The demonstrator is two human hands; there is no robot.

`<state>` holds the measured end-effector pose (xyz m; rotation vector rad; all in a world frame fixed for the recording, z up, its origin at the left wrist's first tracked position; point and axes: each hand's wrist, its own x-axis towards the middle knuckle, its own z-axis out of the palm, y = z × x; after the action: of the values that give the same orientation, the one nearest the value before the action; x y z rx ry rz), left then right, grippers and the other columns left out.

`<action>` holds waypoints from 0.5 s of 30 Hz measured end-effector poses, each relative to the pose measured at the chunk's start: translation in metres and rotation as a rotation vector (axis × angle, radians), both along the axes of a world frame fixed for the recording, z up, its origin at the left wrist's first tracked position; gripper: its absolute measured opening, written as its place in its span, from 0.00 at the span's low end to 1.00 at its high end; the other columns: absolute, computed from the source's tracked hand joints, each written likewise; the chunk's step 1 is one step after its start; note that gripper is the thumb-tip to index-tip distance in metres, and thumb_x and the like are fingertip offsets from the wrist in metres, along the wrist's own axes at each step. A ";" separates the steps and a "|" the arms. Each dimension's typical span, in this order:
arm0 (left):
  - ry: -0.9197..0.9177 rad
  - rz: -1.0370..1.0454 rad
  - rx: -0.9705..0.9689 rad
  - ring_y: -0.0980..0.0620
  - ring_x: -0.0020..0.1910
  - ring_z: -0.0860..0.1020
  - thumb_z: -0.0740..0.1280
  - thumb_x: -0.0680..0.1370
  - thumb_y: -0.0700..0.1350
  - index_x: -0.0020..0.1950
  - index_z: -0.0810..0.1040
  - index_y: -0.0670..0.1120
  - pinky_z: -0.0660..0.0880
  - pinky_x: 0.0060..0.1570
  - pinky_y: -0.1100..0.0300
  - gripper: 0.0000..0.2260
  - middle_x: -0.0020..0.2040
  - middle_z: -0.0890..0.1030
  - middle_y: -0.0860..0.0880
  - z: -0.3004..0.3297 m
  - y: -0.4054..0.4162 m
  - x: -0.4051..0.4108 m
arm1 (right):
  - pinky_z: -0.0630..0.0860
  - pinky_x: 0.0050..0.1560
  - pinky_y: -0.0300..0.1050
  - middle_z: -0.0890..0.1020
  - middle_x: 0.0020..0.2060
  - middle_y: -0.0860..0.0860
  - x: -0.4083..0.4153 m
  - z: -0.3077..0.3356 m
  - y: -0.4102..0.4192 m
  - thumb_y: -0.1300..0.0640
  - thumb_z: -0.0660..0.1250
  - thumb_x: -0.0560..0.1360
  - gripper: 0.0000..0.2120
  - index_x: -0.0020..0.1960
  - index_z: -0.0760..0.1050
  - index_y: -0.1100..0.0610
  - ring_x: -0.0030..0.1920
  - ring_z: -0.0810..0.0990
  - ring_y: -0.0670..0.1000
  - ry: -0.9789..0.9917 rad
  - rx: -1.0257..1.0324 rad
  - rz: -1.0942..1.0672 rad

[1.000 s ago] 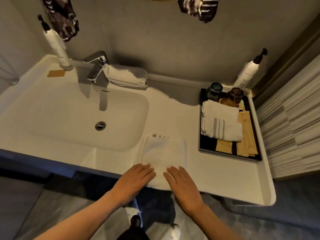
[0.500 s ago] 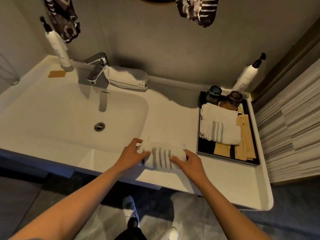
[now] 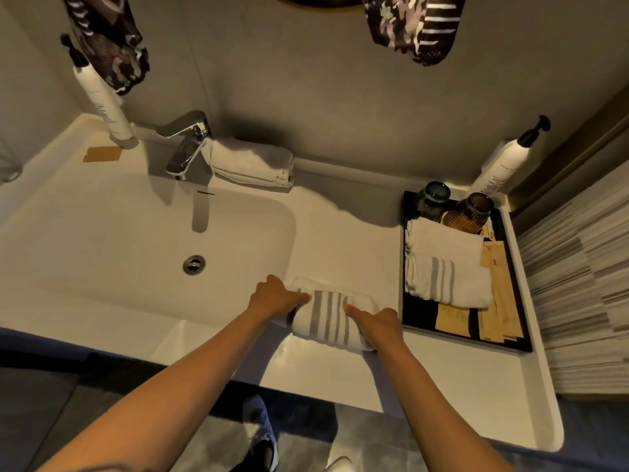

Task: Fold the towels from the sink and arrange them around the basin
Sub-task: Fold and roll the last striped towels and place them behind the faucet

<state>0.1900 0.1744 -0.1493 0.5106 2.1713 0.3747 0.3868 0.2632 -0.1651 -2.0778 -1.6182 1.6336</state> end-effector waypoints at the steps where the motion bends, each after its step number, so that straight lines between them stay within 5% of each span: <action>1: -0.055 0.018 -0.035 0.39 0.68 0.72 0.74 0.67 0.66 0.74 0.62 0.37 0.73 0.62 0.51 0.48 0.72 0.69 0.38 0.000 0.000 -0.004 | 0.74 0.64 0.54 0.71 0.70 0.60 -0.002 0.001 0.001 0.38 0.77 0.63 0.53 0.75 0.59 0.65 0.66 0.74 0.60 0.007 -0.013 -0.011; 4: -0.170 0.013 -0.088 0.40 0.63 0.75 0.73 0.58 0.73 0.75 0.64 0.38 0.77 0.58 0.48 0.57 0.70 0.72 0.40 -0.001 -0.001 -0.014 | 0.75 0.62 0.50 0.72 0.69 0.60 -0.005 0.004 0.004 0.39 0.78 0.64 0.51 0.74 0.61 0.66 0.66 0.74 0.60 0.010 -0.019 -0.051; 6: -0.192 -0.029 -0.091 0.41 0.61 0.77 0.69 0.60 0.76 0.74 0.64 0.40 0.78 0.51 0.51 0.55 0.69 0.74 0.42 -0.001 -0.002 -0.021 | 0.75 0.58 0.47 0.74 0.67 0.60 -0.010 0.004 0.007 0.39 0.77 0.65 0.48 0.73 0.63 0.66 0.64 0.75 0.59 -0.014 -0.007 -0.049; 10: -0.054 -0.259 -0.063 0.45 0.62 0.77 0.60 0.66 0.78 0.75 0.64 0.44 0.74 0.55 0.56 0.49 0.70 0.74 0.45 -0.003 0.009 -0.039 | 0.73 0.51 0.43 0.78 0.63 0.58 -0.022 0.006 0.025 0.38 0.74 0.68 0.39 0.68 0.69 0.63 0.60 0.78 0.57 -0.088 0.044 0.016; 15: 0.116 -0.109 0.276 0.42 0.63 0.75 0.65 0.70 0.71 0.75 0.59 0.45 0.74 0.58 0.51 0.44 0.70 0.72 0.45 0.002 0.058 -0.054 | 0.73 0.51 0.44 0.76 0.64 0.60 -0.057 0.013 0.055 0.41 0.73 0.70 0.38 0.69 0.67 0.64 0.60 0.77 0.59 -0.014 0.094 -0.100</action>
<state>0.1361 0.2324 -0.1473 0.8179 2.2026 0.6023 0.3301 0.3184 -0.1523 -2.0912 -1.5368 1.4859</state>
